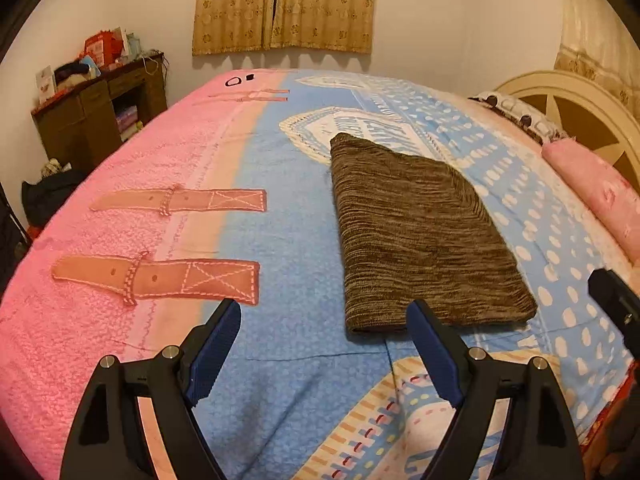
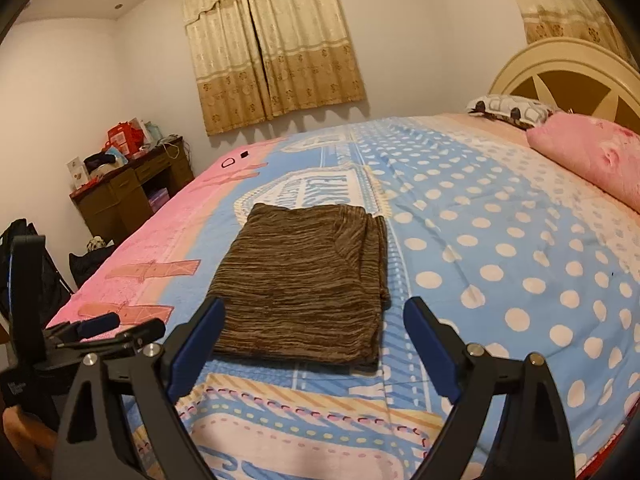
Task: Fold small clothes
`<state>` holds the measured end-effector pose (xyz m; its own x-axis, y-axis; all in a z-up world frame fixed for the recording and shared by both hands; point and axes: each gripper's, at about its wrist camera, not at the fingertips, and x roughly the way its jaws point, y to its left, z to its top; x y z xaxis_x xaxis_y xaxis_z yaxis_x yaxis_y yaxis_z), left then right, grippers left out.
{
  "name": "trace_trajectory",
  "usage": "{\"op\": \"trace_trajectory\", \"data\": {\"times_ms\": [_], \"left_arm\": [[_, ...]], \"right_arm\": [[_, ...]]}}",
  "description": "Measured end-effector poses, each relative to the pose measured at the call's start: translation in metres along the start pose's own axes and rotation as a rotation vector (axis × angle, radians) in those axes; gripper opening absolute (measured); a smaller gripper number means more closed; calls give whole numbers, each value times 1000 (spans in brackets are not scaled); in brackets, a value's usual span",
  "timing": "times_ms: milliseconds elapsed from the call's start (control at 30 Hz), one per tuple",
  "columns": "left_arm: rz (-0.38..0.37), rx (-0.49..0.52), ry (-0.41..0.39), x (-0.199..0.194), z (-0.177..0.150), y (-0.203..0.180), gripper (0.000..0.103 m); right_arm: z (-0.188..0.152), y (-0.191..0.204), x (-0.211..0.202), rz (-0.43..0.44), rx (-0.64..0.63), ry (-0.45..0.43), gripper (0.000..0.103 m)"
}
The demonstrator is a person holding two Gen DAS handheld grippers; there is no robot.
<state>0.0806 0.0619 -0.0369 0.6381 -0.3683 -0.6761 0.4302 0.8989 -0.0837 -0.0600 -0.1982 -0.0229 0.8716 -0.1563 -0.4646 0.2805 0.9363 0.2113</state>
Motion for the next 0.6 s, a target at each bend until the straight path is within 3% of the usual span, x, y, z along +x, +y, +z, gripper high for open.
{"op": "trace_trajectory", "data": {"times_ms": [133,300,500,600], "left_arm": [[-72,-41,41,15,14,7,85],[-72,-67,52,47,44,5,85],[-150,-109,107,97,72,-9,85],[-170,-133,181,129,74,-15,85]], "right_arm": [[2,-5,8,-38,-6,20,98],[15,-28,28,-74,34,28,98],[35,-40,82,-57,65,86,99],[38,-48,119,-79,108,136,99]]}}
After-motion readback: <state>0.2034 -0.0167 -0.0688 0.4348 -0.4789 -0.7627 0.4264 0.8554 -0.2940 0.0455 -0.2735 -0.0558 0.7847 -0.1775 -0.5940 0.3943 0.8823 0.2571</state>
